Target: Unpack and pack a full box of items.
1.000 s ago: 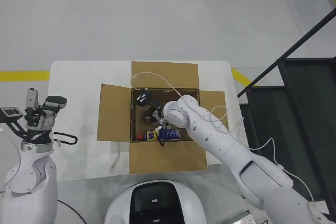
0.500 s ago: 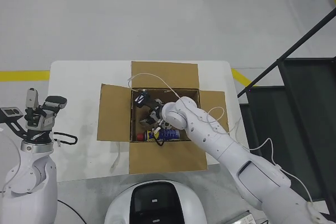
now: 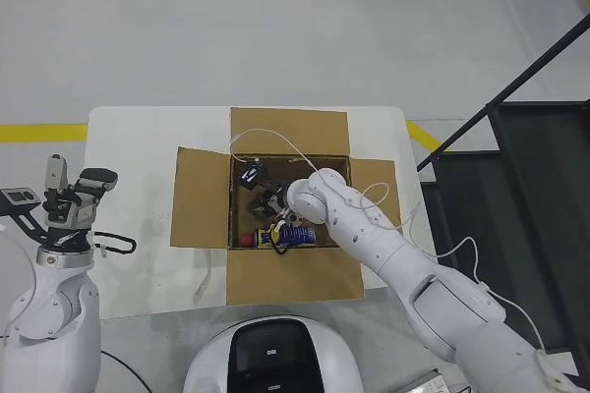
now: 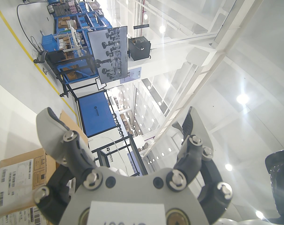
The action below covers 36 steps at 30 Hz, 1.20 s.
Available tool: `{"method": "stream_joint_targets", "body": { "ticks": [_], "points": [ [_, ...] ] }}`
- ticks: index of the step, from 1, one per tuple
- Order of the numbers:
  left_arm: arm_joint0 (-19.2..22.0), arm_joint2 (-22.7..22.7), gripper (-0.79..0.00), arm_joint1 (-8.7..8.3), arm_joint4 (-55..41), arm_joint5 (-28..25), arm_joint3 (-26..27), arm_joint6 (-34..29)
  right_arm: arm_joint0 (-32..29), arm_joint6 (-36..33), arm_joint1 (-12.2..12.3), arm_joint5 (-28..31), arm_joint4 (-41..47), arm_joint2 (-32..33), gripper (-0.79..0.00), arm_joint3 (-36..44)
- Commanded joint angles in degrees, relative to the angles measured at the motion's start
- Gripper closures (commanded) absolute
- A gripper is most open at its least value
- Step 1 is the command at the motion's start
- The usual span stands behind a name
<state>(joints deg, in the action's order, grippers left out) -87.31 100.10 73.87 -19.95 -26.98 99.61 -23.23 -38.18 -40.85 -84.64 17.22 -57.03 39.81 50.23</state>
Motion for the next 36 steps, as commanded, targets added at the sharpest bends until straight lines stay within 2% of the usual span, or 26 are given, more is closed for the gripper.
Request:
{"method": "stream_joint_targets", "body": {
  "ticks": [1, 7, 11, 19, 23, 26, 30, 36],
  "points": [
    [0.0, 0.0, -0.785, 0.0, 0.0, 0.0, 0.0, 0.0, 0.2, 0.2, -0.2, 0.1, -0.1, -0.1, 0.0, -0.6],
    [0.0, 0.0, -0.785, 0.0, 0.0, 0.0, 0.0, 0.0, 0.4, -0.1, -0.6, 1.2, -1.7, -0.9, 0.0, -0.1],
    [0.0, 0.0, -0.785, 0.0, 0.0, 0.0, 0.0, 0.0, -0.9, -1.2, 0.1, 0.7, -3.0, 0.0, 0.0, 4.2],
    [0.0, 0.0, -0.785, 0.0, 0.0, 0.0, 0.0, 0.0, -9.8, -6.6, 4.1, -2.4, -9.4, 6.8, 0.0, 24.2],
    [0.0, 0.0, -0.785, 0.0, 0.0, 0.0, 0.0, 0.0, -15.7, -9.2, 6.1, -2.5, -11.9, 11.2, 0.0, 34.9],
    [0.0, 0.0, -0.785, 0.0, 0.0, 0.0, 0.0, 0.0, -18.9, -10.1, 7.0, -2.1, -13.3, 13.4, 0.0, 40.0],
    [0.0, 0.0, -0.785, 0.0, 0.0, 0.0, 0.0, 0.0, -20.6, -9.6, 7.6, -1.4, -13.5, 15.3, 0.0, 41.1],
    [0.0, 0.0, -0.785, 0.0, 0.0, 0.0, 0.0, 0.0, -19.4, -6.6, 7.2, -1.3, -12.0, 15.1, 0.0, 37.7]
  ]
}}
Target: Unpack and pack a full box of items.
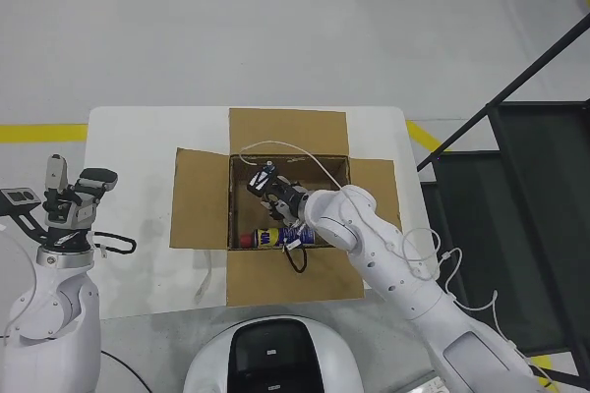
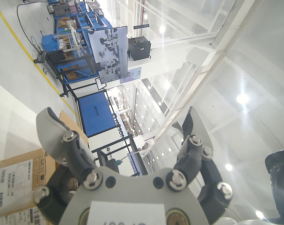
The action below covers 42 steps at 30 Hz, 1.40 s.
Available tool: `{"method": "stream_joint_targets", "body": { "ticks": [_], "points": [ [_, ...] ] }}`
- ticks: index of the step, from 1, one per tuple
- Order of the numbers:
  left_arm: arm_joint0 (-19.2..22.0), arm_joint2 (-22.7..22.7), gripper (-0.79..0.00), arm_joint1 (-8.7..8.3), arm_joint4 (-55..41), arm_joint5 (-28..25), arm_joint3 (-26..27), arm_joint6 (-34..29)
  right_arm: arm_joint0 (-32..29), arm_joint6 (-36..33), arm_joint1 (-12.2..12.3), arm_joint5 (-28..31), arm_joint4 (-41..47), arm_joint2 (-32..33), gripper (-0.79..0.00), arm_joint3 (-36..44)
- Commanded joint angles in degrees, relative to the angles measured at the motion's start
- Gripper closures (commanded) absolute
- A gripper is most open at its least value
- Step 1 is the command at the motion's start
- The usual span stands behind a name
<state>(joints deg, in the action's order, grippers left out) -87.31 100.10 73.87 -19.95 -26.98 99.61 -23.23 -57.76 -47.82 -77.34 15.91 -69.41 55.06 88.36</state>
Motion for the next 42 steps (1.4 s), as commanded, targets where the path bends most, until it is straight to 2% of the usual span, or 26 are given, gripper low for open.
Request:
{"method": "stream_joint_targets", "body": {
  "ticks": [1, 33, 37, 42],
  "points": [
    [0.0, 0.0, -0.785, 0.0, 0.0, 0.0, 0.0, 0.0, 0.2, 0.4, -0.1, 0.0, 0.4, -0.1, 0.0, -0.5],
    [0.0, 0.0, -0.785, 0.0, 0.0, 0.0, 0.0, 0.0, -0.3, 0.8, 0.0, -0.1, 0.4, 0.2, 0.0, -0.7],
    [0.0, 0.0, -0.785, 0.0, 0.0, 0.0, 0.0, 0.0, -2.8, -3.3, 1.0, 0.3, 3.5, 4.5, 0.0, 5.4],
    [0.0, 0.0, -0.785, 0.0, 0.0, 0.0, 0.0, 0.0, -12.9, -9.1, 3.4, 0.9, 5.9, 15.7, 0.0, 19.1]
  ]
}}
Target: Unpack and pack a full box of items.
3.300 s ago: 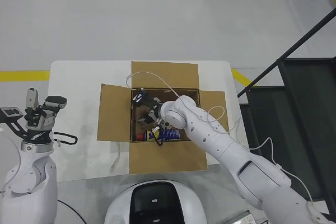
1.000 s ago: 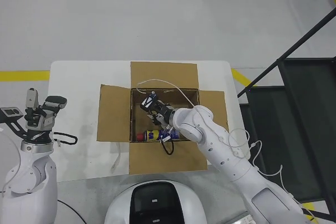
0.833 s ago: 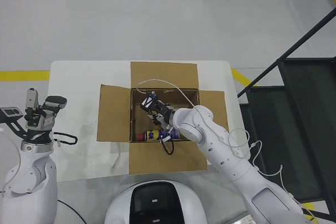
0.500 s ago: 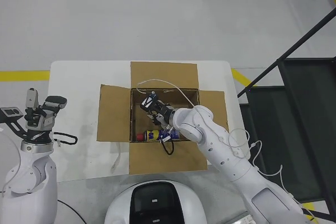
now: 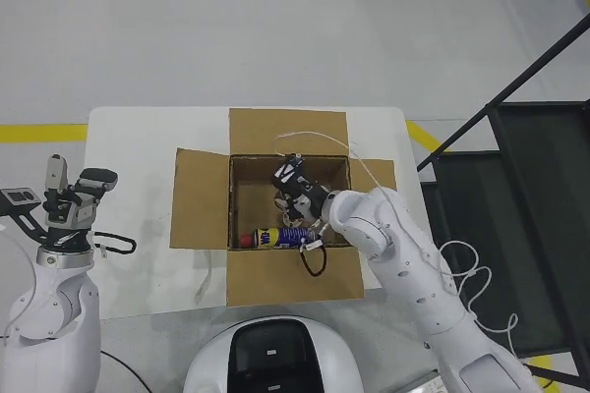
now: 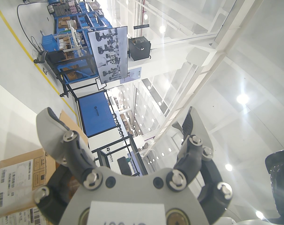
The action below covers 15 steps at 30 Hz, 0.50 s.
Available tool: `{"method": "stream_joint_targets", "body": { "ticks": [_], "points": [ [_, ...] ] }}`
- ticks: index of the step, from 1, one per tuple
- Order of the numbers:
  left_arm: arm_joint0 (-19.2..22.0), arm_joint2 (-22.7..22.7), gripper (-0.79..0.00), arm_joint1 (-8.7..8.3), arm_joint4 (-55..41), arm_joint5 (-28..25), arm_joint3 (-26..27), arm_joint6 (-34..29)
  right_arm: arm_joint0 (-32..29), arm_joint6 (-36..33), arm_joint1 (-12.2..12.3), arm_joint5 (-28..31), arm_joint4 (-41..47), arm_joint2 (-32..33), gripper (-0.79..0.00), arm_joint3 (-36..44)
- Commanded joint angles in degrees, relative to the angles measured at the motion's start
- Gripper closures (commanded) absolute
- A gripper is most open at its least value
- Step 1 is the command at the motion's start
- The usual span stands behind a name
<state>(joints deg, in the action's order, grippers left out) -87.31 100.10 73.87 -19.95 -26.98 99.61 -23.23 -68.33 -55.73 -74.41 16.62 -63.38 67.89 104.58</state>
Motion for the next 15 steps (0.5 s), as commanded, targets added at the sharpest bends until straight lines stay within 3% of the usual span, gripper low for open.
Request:
{"method": "stream_joint_targets", "body": {
  "ticks": [1, 7, 11, 15],
  "points": [
    [0.0, 0.0, -0.785, 0.0, 0.0, 0.0, 0.0, 0.0, -4.4, -1.8, 0.9, 0.6, 0.0, 4.9, 0.0, 5.1],
    [0.0, 0.0, -0.785, 0.0, 0.0, 0.0, 0.0, 0.0, -13.0, -1.7, 2.4, 2.5, 2.7, 14.7, 0.0, 11.0],
    [0.0, -0.2, -0.785, -0.01, 0.6, 0.2, 0.1, 0.0, -14.7, 0.2, 2.8, 3.6, 5.0, 16.7, 0.0, 11.3],
    [1.7, -2.0, -0.785, -0.21, 8.5, 1.1, -2.1, -0.3, -14.7, 0.2, 2.8, 3.6, 5.0, 16.7, 0.0, 11.3]
  ]
}}
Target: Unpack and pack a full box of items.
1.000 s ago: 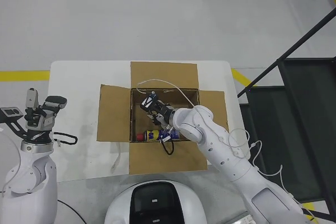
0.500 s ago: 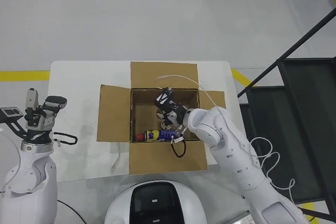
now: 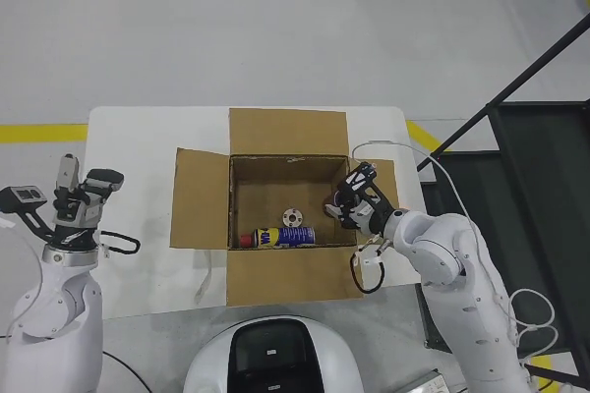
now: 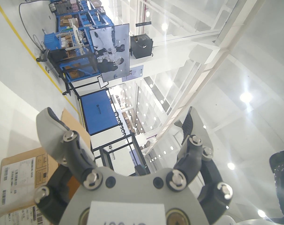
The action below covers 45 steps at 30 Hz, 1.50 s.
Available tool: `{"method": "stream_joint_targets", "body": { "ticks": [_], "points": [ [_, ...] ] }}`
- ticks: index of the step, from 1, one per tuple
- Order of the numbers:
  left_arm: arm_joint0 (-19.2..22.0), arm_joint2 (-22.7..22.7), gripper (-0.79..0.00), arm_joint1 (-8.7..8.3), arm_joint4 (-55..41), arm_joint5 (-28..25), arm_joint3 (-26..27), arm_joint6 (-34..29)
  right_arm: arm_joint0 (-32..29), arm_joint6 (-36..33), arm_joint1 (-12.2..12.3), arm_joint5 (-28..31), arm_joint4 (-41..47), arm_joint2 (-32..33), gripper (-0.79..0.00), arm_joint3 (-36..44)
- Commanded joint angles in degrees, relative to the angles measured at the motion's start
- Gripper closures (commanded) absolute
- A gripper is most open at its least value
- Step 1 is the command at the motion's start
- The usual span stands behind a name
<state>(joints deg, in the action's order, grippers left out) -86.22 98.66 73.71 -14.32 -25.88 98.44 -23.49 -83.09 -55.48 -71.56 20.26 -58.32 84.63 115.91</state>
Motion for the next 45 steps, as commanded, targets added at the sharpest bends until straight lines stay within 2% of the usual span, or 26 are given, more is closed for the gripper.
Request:
{"method": "stream_joint_targets", "body": {
  "ticks": [1, 4, 10, 18, 19, 20, 21, 22, 34, 40, 45],
  "points": [
    [1.2, -1.0, -0.785, -0.12, 5.4, 0.2, -2.0, 0.0, 0.0, 0.0, 0.0, 0.0, -0.1, 0.0, 0.0, 0.0],
    [2.9, -3.0, -0.785, -0.25, 11.3, 0.4, -5.3, -0.8, 0.0, 0.0, 0.0, 0.0, -0.1, 0.0, 0.0, 0.0],
    [4.9, -5.6, -0.785, -0.77, 16.8, 1.0, -11.1, -6.4, 0.0, 0.0, 0.0, 0.0, -0.1, 0.0, 0.0, 0.0],
    [5.3, -5.5, -0.785, -1.66, 14.1, 2.8, -12.2, -14.9, 0.0, 0.0, 0.0, 0.0, -0.1, 0.0, 0.0, 0.0],
    [5.3, -5.6, -0.696, -1.75, 13.6, 3.2, -12.0, -15.8, 0.0, 0.0, 0.0, 0.0, -0.1, 0.0, 0.0, 0.0],
    [5.4, -5.6, -0.326, -1.83, 13.2, 3.4, -11.7, -16.4, 0.0, 0.0, 0.0, 0.0, -0.1, 0.0, 0.0, 0.0],
    [5.4, -5.6, -0.117, -1.9, 13.0, 3.7, -11.5, -16.5, 0.0, 0.0, 0.0, 0.0, -0.1, 0.0, 0.0, 0.0],
    [5.5, -5.6, 0.0, -1.96, 13.0, 4.1, -11.4, -16.6, 0.0, 0.0, 0.0, 0.0, -0.1, 0.0, 0.0, 0.0],
    [7.2, -8.9, 0.0, -2.3, 16.5, 5.4, -12.5, -14.8, 0.0, 0.0, 0.0, 0.0, -0.1, 0.0, 0.0, 0.0],
    [7.4, -9.4, 0.0, -2.23, 16.5, 5.6, -12.7, -9.6, 0.0, 0.0, 0.0, 0.0, -0.1, 0.0, 0.0, 0.0],
    [6.7, -7.9, 0.0, -2.41, 15.3, 5.4, -12.8, -6.6, 0.0, 0.0, 0.0, 0.0, -0.1, 0.0, 0.0, 0.0]
  ]
}}
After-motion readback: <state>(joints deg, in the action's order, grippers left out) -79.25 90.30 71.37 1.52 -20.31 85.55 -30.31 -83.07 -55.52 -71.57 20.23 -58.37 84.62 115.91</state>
